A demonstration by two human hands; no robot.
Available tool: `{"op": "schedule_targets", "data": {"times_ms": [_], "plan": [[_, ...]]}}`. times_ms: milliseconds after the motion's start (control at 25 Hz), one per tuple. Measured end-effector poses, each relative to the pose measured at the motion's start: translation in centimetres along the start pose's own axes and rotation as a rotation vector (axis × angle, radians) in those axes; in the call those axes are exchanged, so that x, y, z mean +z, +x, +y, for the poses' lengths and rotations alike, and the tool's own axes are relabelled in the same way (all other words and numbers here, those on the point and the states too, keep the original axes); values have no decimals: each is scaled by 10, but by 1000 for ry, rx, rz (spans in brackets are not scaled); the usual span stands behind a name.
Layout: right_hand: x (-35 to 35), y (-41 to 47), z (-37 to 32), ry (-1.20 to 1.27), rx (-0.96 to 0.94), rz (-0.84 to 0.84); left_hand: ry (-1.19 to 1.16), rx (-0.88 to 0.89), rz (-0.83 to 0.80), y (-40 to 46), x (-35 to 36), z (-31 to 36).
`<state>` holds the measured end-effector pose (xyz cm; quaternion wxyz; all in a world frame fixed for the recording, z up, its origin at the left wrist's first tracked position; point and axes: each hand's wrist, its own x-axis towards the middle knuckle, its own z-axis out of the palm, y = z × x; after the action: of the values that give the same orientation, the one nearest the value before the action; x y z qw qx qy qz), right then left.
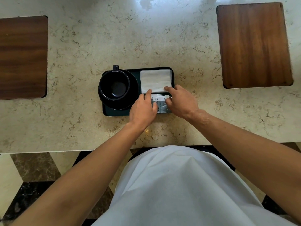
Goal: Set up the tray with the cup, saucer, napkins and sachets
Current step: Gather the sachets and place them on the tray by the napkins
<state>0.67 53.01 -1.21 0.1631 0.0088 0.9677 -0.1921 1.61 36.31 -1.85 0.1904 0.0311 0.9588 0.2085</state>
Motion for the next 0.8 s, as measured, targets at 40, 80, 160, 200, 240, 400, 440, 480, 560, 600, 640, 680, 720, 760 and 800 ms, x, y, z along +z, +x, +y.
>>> {"op": "schedule_targets", "data": {"times_ms": [40,80,160,200,240,400,440,480,560,600,640,680,720,760,800], "plan": [[0,0,0,8,-3,4,-5,1,3,0,0,0],[-1,-1,0,21,-5,14,-15,7,10,-1,1,-1],[-1,-4,2,54,-13,42,-52,29,31,-6,2,-2],[-1,-6,3,69,-23,51,-65,44,36,-7,2,-3],[-1,-8,5,77,-37,50,-67,58,34,-8,2,-5],[2,-13,12,62,-74,3,-24,95,15,-10,3,-8],[2,-14,12,63,-75,1,-25,95,17,-10,3,-8],[2,-14,12,67,-75,3,-30,94,20,-10,3,-8],[3,-13,11,71,-74,11,-35,93,23,-10,3,-9],[3,-12,10,70,-71,13,-36,94,24,-10,4,-9],[4,-12,10,69,-67,13,-35,96,26,-10,4,-10],[4,-11,10,70,-63,10,-29,99,29,-11,4,-10],[4,-11,9,70,-58,8,-19,100,31,-11,4,-10],[4,-11,9,71,-54,5,-10,100,33,-12,4,-10],[4,-11,9,71,-51,0,-7,97,33,-12,4,-10]]}}
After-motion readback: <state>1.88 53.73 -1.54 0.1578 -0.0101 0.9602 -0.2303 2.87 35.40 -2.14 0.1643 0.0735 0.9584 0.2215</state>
